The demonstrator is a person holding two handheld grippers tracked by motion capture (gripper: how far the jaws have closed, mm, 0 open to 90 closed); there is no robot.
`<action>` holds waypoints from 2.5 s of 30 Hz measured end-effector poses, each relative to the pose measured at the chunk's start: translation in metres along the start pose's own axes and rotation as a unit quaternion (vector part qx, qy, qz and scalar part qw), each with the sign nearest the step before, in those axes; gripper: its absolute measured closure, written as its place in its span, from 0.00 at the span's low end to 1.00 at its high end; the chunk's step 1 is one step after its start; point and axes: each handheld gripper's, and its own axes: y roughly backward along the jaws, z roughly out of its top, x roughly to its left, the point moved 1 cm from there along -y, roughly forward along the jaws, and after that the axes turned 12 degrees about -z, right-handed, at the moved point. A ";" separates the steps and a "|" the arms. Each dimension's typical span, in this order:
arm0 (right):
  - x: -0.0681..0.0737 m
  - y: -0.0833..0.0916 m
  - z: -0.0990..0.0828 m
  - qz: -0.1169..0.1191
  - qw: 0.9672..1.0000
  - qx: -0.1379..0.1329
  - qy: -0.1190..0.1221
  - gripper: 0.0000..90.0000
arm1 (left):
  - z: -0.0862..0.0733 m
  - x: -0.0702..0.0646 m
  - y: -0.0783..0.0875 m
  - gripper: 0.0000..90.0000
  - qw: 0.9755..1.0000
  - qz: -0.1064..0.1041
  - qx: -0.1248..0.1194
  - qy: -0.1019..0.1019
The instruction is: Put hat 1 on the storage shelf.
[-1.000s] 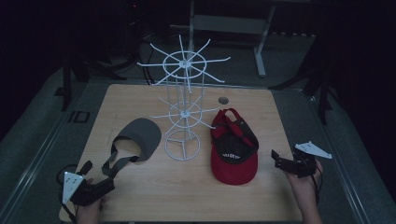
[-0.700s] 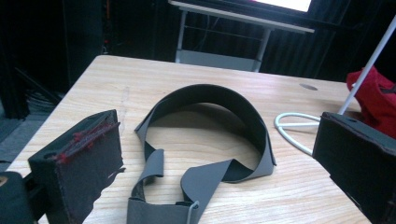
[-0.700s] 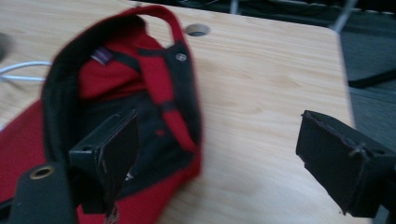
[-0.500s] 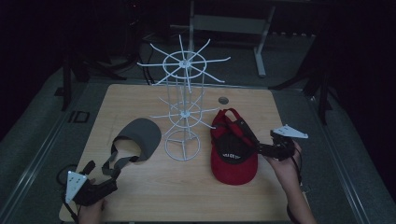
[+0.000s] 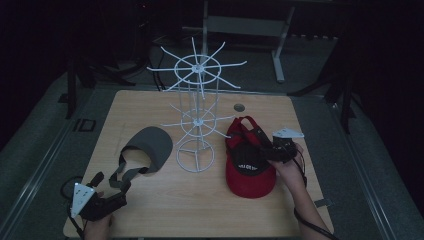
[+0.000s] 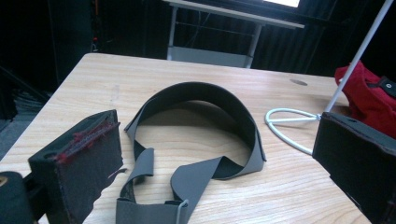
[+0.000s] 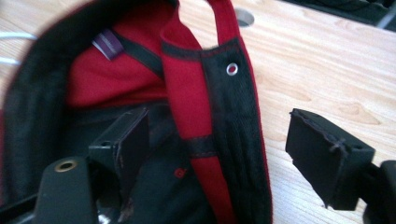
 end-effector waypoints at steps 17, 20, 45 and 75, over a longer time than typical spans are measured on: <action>0.012 -0.036 -0.017 -0.024 0.996 0.051 0.070 0.45 | -0.001 -0.001 -0.003 0.02 1.000 -0.014 0.011 0.008; 0.014 -0.039 -0.019 -0.017 0.995 0.060 0.076 0.54 | -0.002 -0.002 -0.003 0.02 1.000 -0.013 0.012 0.006; 0.011 0.003 0.004 -0.027 0.999 0.013 0.016 0.97 | 0.000 -0.002 -0.002 0.02 1.000 -0.007 0.011 0.007; -0.017 0.127 0.041 -0.021 0.992 -0.112 -0.054 0.97 | 0.022 -0.040 -0.010 0.03 0.993 -0.088 0.067 -0.036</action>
